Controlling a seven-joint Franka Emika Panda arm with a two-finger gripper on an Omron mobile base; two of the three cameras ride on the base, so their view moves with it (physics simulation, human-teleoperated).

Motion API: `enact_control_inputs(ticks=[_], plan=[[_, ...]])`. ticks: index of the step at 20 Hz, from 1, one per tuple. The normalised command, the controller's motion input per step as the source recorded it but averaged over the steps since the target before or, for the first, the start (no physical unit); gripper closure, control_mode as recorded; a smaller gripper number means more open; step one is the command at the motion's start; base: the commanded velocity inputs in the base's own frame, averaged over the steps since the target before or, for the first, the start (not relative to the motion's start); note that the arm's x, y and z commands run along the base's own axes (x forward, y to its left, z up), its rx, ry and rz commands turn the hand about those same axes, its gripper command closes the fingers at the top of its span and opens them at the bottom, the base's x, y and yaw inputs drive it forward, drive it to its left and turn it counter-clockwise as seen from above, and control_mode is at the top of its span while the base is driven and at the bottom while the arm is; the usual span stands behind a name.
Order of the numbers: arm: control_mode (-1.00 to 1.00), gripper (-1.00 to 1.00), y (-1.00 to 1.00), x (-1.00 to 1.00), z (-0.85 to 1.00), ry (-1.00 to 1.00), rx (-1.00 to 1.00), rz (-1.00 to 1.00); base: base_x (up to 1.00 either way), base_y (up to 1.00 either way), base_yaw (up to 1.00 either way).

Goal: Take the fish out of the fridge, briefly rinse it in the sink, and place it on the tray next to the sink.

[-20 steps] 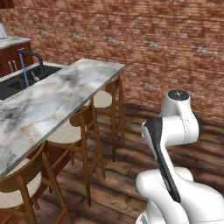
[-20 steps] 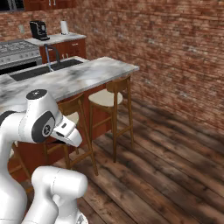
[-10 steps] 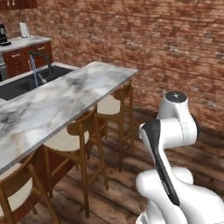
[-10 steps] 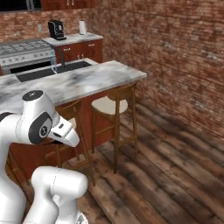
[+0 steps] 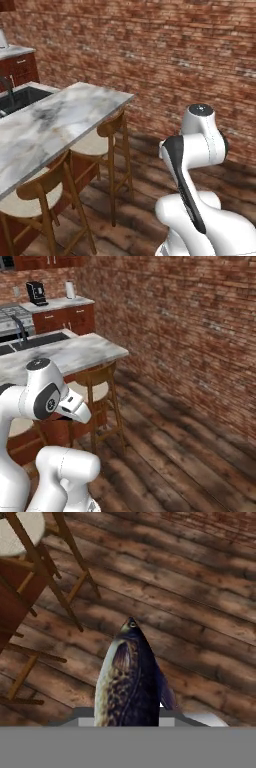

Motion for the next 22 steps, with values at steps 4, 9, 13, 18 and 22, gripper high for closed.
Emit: enact_control_inputs(ticks=[4,9,13,18,22], plan=[[1.00,1.00,0.00,0.00,0.00,0.00,0.00,0.00,1.00,-1.00,-0.14],[1.00,1.00,0.00,0.00,0.00,0.00,0.00,0.00,1.00,-1.00,-0.20],[1.00,1.00,0.00,0.00,0.00,0.00,0.00,0.00,1.00,-1.00,-0.10],[1.00,1.00,0.00,0.00,0.00,0.00,0.00,0.00,1.00,-0.81,0.01],[1.00,1.00,0.00,0.00,0.00,0.00,0.00,0.00,1.00,-0.63,0.10]])
